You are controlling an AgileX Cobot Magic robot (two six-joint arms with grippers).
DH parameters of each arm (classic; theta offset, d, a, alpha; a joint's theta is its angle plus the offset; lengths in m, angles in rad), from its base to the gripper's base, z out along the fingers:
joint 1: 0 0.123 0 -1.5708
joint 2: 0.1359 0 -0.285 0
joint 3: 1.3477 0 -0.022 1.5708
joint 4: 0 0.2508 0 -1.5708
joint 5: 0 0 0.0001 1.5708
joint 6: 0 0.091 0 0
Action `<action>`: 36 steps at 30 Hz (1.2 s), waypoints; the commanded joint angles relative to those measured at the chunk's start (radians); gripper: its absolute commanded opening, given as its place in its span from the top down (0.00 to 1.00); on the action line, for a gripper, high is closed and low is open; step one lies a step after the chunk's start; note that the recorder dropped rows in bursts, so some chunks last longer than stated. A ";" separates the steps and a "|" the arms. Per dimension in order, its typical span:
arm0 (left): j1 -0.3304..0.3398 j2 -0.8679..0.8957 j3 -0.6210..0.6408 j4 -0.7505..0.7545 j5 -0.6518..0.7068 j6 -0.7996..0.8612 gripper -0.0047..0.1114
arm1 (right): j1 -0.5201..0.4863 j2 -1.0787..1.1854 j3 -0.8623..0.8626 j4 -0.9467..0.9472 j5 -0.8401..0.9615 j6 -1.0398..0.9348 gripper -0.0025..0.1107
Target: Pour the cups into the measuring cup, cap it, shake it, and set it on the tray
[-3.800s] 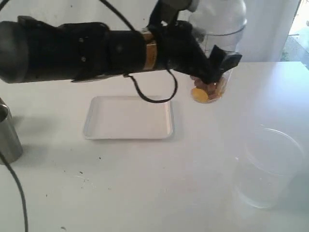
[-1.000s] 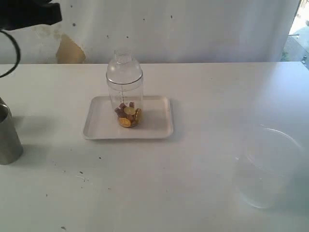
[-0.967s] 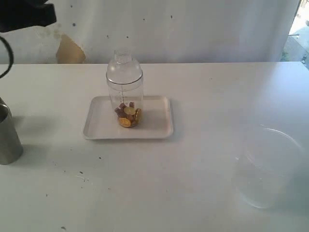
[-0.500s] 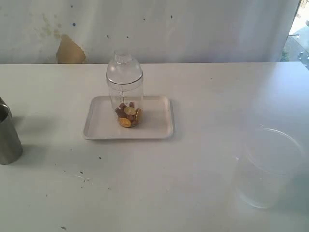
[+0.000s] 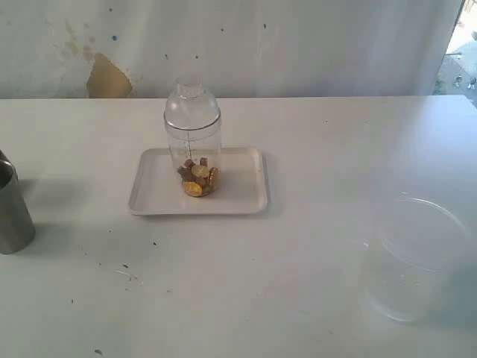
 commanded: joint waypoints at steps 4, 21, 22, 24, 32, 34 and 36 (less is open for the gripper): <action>0.002 -0.007 0.003 0.004 0.007 -0.002 0.95 | 0.004 -0.005 0.002 -0.005 -0.004 -0.002 0.98; 0.100 -0.020 0.011 -0.313 0.033 0.501 0.95 | 0.004 -0.005 0.002 -0.005 -0.004 -0.002 0.98; 0.129 -0.025 0.018 -0.386 0.017 0.568 0.95 | 0.004 -0.005 0.002 -0.005 -0.004 -0.002 0.98; 0.201 -0.048 0.051 -0.482 -0.028 0.682 0.95 | 0.004 -0.005 0.002 -0.005 -0.004 -0.002 0.98; 0.365 -0.193 0.268 -0.434 -0.134 0.602 0.95 | 0.004 -0.005 0.002 -0.005 -0.004 -0.002 0.98; 0.384 -0.193 0.307 -0.424 -0.148 0.580 0.95 | 0.004 -0.005 0.002 -0.005 -0.004 -0.002 0.98; 0.405 -0.193 0.346 -0.411 -0.159 0.541 0.95 | 0.004 -0.005 0.002 -0.005 -0.004 -0.002 0.98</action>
